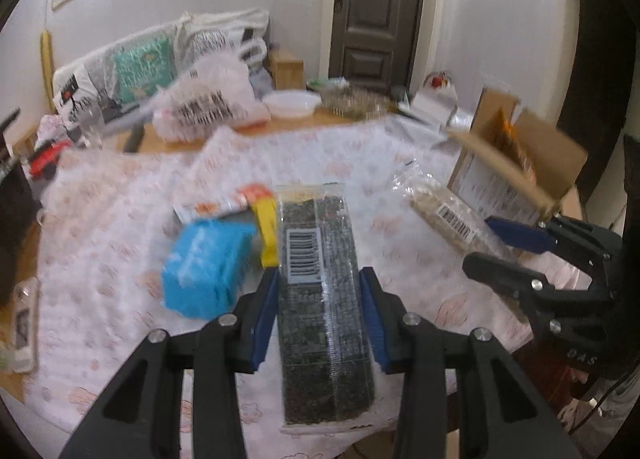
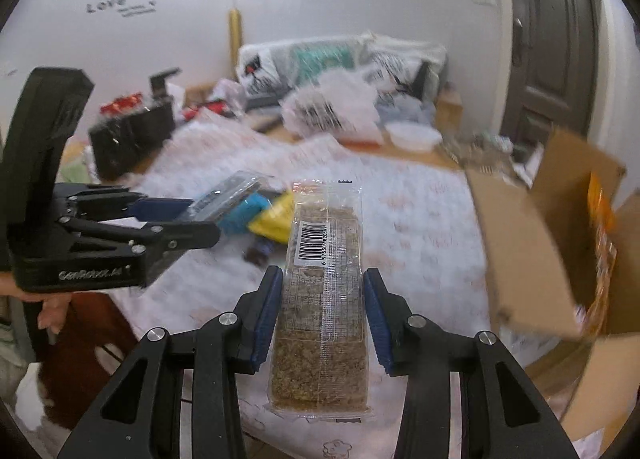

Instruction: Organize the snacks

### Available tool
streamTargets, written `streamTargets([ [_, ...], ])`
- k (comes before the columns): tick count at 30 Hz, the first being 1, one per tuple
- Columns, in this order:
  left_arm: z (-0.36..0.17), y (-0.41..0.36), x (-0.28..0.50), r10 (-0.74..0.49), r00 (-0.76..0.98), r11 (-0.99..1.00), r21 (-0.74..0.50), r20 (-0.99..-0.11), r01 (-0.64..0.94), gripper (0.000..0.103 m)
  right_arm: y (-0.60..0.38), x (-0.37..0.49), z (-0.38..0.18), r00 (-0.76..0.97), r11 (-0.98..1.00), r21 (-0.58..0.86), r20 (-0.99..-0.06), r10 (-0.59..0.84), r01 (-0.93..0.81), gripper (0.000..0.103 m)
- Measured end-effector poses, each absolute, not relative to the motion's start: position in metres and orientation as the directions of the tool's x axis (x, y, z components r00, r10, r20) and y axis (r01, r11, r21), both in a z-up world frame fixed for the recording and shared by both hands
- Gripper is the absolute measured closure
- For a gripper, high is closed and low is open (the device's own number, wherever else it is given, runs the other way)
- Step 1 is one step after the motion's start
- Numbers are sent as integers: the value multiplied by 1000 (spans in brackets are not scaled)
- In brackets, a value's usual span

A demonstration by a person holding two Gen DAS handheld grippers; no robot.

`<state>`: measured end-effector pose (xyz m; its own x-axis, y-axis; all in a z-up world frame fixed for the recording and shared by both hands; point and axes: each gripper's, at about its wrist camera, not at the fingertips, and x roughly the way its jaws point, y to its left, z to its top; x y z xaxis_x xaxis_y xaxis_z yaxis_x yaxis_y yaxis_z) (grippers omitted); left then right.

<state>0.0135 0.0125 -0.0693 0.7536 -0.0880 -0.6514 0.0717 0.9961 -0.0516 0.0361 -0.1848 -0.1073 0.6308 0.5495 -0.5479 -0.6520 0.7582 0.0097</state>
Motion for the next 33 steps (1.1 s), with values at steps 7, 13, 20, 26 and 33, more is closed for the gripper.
streamTargets([
  [7, -2, -31, 24, -120, 820, 990, -4, -559, 143, 66, -224, 42, -56, 705, 776, -19, -431, 563, -631, 66],
  [13, 35, -109, 60, -228, 824, 959, 28, -519, 283, 66, -297, 65, -38, 788, 852, -22, -394, 474, -523, 66],
  [20, 29, -207, 125, -359, 736, 908, -32, -574, 417, 66, -367, 111, -56, 810, 909, 7, -450, 376, -417, 66],
  [26, 3, -251, 165, -389, 668, 894, -83, -634, 441, 66, -393, 137, -75, 787, 910, -6, -505, 354, -414, 66],
  [33, -24, -272, 190, -382, 602, 892, -111, -701, 437, 66, -398, 156, -86, 764, 902, 7, -530, 369, -431, 66],
])
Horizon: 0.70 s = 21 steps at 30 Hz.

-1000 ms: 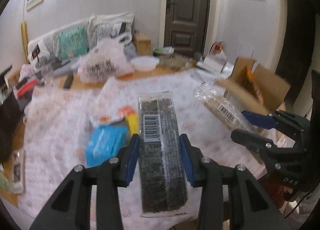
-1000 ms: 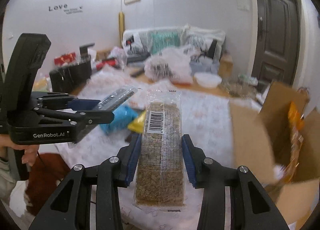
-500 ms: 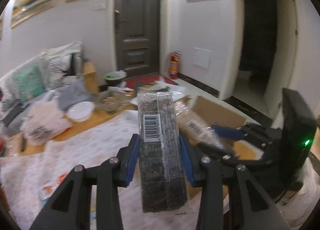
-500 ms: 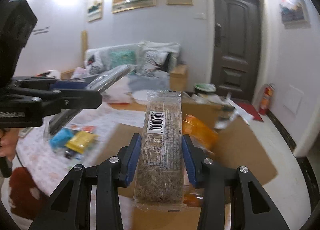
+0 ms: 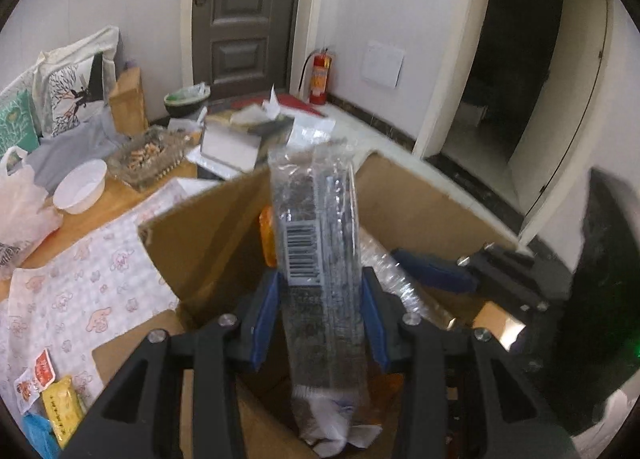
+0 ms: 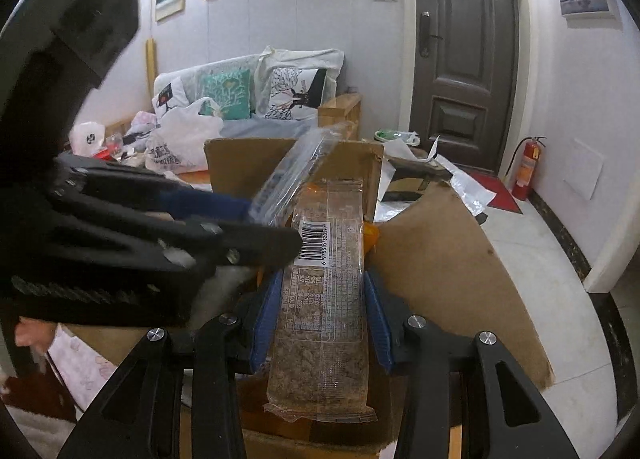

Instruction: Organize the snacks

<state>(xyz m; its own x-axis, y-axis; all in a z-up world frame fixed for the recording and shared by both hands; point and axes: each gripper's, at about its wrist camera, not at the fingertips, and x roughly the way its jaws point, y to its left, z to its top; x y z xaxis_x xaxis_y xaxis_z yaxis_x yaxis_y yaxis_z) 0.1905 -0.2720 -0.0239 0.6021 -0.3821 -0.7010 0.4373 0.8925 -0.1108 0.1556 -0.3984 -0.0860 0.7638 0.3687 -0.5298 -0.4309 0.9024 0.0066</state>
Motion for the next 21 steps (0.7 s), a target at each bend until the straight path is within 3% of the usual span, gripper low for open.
streamTargets([
  [17, -25, -253, 194, -378, 597, 901, -133, -707, 414, 66, -386, 162, -90, 739, 888, -14, -560, 374, -460, 65],
  [21, -27, -255, 194, -380, 586, 895, -124, -716, 428, 82, -386, 163, -88, 737, 887, -2, -557, 382, -462, 65],
])
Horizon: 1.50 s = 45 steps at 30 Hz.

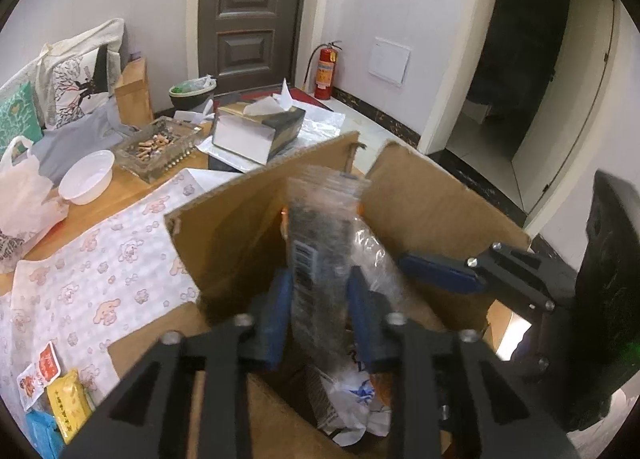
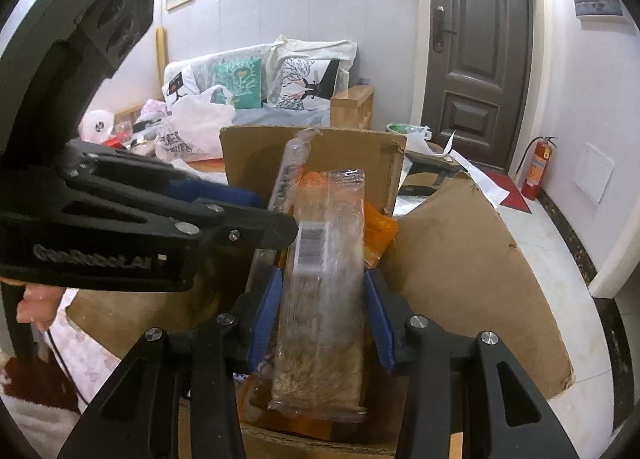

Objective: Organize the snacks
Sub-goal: 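Open the left gripper on the dark bar while the right releases the granola bar, then grasp the green-white bar with the left gripper while the right grasps the yellow cracker bag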

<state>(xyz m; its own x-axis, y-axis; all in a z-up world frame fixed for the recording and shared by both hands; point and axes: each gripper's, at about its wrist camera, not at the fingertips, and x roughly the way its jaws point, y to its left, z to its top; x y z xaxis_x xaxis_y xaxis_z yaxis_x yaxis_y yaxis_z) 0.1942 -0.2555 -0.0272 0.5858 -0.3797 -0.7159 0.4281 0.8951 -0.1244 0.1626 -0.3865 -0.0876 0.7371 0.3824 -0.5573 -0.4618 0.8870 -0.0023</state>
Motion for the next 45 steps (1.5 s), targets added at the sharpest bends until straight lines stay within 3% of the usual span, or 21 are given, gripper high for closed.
streamTargets([
  [11, -24, -257, 193, -410, 580, 883, -146, -704, 447, 82, -393, 153, -81, 755, 898, -17, -549, 359, -440, 65],
  [13, -21, -256, 191, -421, 581, 878, -152, -697, 454, 77, -395, 150, -79, 754, 896, -14, -546, 364, -443, 65],
  [15, -15, -252, 185, -447, 582, 866, -165, -679, 472, 60, -396, 145, -78, 753, 895, -12, -545, 368, -446, 65],
  [17, -6, -248, 175, -455, 597, 861, -156, -661, 483, 55, -396, 142, -76, 754, 894, -11, -542, 371, -448, 65],
  [25, 19, -214, 149, -412, 664, 893, -131, -624, 431, 53, -374, 144, -52, 769, 880, -2, -488, 414, -475, 64],
  [31, 15, -178, 135, -387, 682, 913, -153, -621, 378, 50, -359, 179, -55, 836, 939, -76, -484, 260, -336, 66],
  [36, 6, -167, 132, -377, 677, 917, -150, -632, 370, 50, -375, 189, -74, 812, 968, -92, -566, 143, -235, 66],
  [45, 7, -135, 110, -334, 717, 937, -133, -611, 323, 39, -375, 130, -48, 804, 928, 10, -496, 327, -371, 65],
])
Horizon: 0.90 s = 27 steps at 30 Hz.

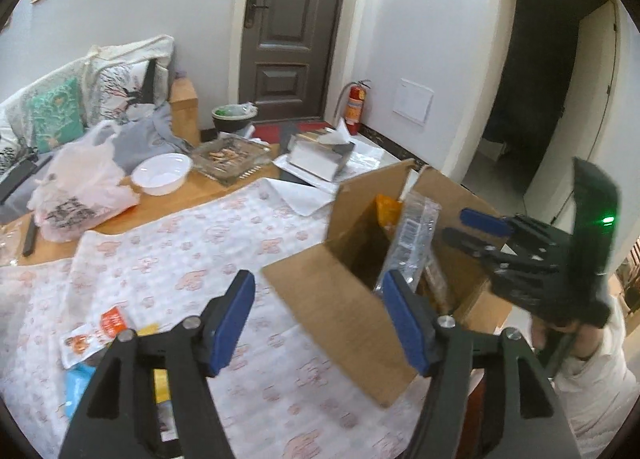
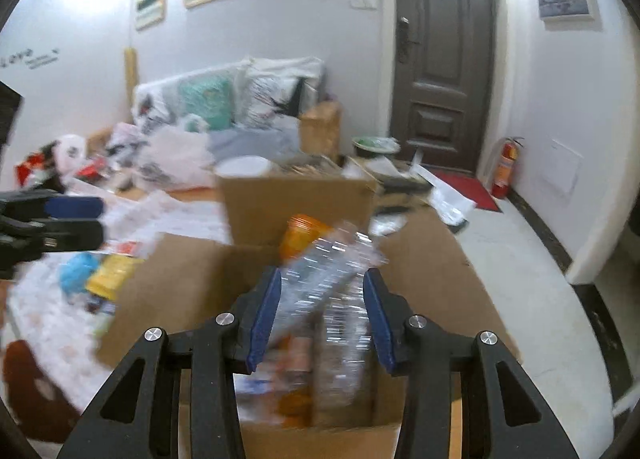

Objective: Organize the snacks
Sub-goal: 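Grasp the green-white bar with the left gripper while the right grasps the yellow cracker bag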

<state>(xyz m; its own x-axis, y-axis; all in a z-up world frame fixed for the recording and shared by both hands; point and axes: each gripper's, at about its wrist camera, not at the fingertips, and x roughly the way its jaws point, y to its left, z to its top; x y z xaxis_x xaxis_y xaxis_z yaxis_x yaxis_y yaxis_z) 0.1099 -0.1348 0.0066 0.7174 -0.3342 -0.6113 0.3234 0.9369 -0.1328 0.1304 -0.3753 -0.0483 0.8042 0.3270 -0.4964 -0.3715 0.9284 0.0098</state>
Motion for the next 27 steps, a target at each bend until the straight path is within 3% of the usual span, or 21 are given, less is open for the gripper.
streamTargets([
  [6, 6, -76, 75, -237, 760, 970, -104, -605, 221, 38, -315, 96, -24, 722, 831, 58, -463, 513, -554, 64],
  [12, -15, -8, 47, -139, 769, 990, -84, -625, 110, 32, -220, 75, -40, 542, 691, 141, -517, 663, -709, 64],
  [22, -86, 49, 41, -201, 712, 976, -196, -673, 91, 32, -110, 83, -115, 438, 677, 136, -667, 603, -723, 64],
  [27, -118, 67, 57, -140, 687, 986, -162, -713, 34, 32, -99, 109, -156, 423, 713, 136, -723, 546, -688, 64],
])
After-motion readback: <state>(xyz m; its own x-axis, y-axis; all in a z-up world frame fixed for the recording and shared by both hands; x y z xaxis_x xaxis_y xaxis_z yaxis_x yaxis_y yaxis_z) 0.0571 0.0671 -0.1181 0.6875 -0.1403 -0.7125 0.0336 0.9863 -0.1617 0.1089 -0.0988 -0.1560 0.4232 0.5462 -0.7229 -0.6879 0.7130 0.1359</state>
